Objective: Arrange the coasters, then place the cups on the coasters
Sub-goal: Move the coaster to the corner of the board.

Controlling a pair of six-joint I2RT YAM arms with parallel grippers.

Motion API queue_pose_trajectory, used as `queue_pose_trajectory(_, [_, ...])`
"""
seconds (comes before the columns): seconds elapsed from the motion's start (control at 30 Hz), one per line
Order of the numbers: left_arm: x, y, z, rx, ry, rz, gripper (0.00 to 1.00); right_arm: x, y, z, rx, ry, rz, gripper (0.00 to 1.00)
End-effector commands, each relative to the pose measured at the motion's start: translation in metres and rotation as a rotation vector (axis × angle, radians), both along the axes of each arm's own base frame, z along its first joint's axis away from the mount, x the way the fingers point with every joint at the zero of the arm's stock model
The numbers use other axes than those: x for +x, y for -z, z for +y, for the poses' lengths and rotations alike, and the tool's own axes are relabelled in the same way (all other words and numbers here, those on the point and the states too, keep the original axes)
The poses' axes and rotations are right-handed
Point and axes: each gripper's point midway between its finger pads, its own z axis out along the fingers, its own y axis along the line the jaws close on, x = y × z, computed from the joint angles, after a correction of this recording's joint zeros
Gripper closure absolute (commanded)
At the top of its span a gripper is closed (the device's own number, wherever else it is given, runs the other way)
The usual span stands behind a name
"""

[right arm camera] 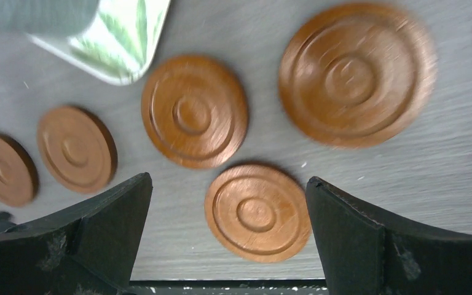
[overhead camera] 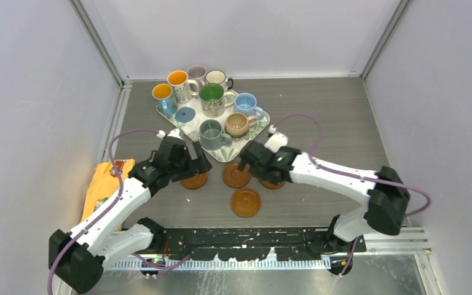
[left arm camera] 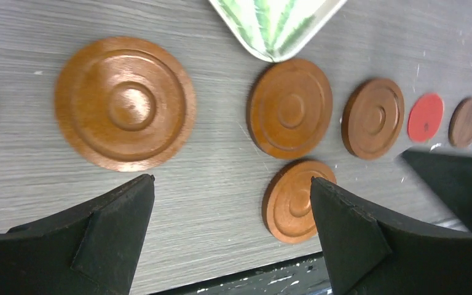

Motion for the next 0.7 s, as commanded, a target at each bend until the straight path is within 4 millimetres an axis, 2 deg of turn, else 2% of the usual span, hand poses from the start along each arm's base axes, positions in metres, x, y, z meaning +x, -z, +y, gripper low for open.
queue_pose_trajectory(0.0, [-0.008, 0.002, 0.026, -0.002, 0.013, 0.043, 0.0, -0.015, 0.008, 0.056, 0.074, 0.036, -0.051, 0.0])
queue_pose_trajectory(0.23, [-0.014, -0.002, 0.031, -0.003, 0.024, 0.054, 0.0, -0.048, 0.041, 0.102, 0.126, 0.001, -0.001, 0.0])
queue_pose_trajectory(0.37, [-0.021, -0.01, 0.038, 0.027, 0.036, 0.044, 0.0, -0.062, 0.057, 0.117, 0.126, 0.013, 0.019, 0.0])
queue_pose_trajectory(0.43, [-0.024, -0.016, 0.041, 0.036, 0.041, 0.033, 0.0, -0.065, 0.069, 0.116, 0.122, 0.036, 0.035, 0.0])
queue_pose_trajectory(0.53, [-0.029, -0.021, 0.043, 0.039, 0.05, 0.026, 0.0, -0.064, 0.083, 0.103, 0.098, 0.084, 0.028, 0.0])
queue_pose_trajectory(0.67, [-0.032, -0.026, 0.043, 0.033, 0.066, 0.011, 0.0, -0.054, 0.085, 0.079, 0.068, 0.141, -0.046, 0.0])
